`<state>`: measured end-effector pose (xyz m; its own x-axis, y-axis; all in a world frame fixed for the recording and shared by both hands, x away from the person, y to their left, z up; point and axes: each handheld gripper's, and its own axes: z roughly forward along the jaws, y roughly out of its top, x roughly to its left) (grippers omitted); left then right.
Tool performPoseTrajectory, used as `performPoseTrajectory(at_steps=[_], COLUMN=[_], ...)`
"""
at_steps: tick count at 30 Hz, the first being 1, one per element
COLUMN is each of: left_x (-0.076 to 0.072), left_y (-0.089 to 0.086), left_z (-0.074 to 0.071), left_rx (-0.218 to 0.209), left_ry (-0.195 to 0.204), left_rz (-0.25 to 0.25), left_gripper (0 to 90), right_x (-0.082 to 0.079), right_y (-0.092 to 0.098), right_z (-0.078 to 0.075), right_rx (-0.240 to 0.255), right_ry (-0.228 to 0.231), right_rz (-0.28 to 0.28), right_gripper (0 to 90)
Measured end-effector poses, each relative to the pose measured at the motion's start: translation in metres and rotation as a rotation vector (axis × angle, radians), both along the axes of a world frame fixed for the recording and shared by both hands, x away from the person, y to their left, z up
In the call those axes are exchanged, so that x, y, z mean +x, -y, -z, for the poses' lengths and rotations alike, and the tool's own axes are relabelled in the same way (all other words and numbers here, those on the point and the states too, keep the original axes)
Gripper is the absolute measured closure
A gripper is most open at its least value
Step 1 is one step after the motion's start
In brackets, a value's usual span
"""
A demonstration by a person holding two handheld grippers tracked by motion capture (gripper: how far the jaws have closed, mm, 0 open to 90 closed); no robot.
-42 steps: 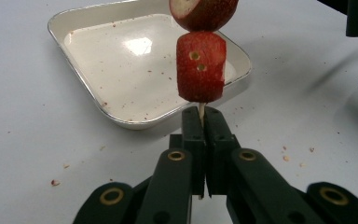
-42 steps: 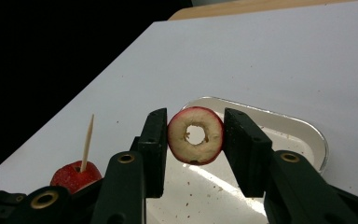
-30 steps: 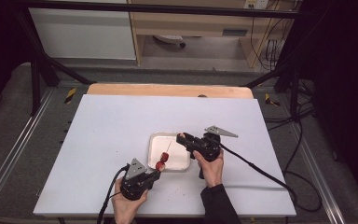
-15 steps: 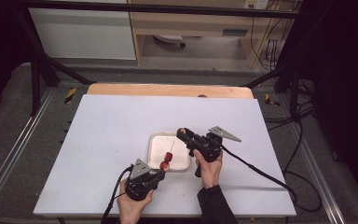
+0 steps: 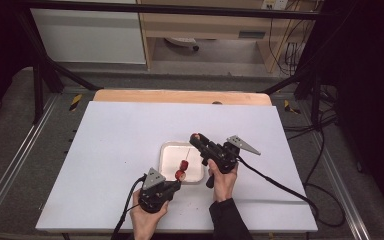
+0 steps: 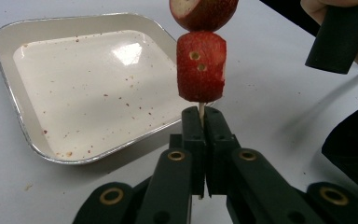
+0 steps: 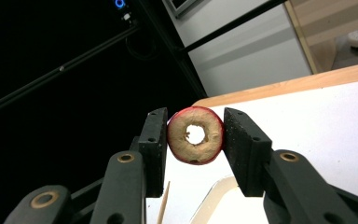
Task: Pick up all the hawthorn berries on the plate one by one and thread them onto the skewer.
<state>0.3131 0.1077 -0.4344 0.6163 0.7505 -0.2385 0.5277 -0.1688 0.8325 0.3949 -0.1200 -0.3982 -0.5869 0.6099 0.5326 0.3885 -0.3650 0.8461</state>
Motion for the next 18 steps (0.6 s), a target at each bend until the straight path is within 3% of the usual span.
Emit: performPoseTrajectory(at_steps=[18], left_x=[0.0010], left_y=[0.0071], left_z=[-0.0042], left_rx=[-0.037], left_ry=[-0.002], left_rz=[-0.003], left_gripper=[88.4], right_x=[-0.0046], right_y=[-0.0025], right_z=[0.0013], right_rx=[0.042], right_ry=[0.013], right_rz=[-0.008], right_gripper=[61.8])
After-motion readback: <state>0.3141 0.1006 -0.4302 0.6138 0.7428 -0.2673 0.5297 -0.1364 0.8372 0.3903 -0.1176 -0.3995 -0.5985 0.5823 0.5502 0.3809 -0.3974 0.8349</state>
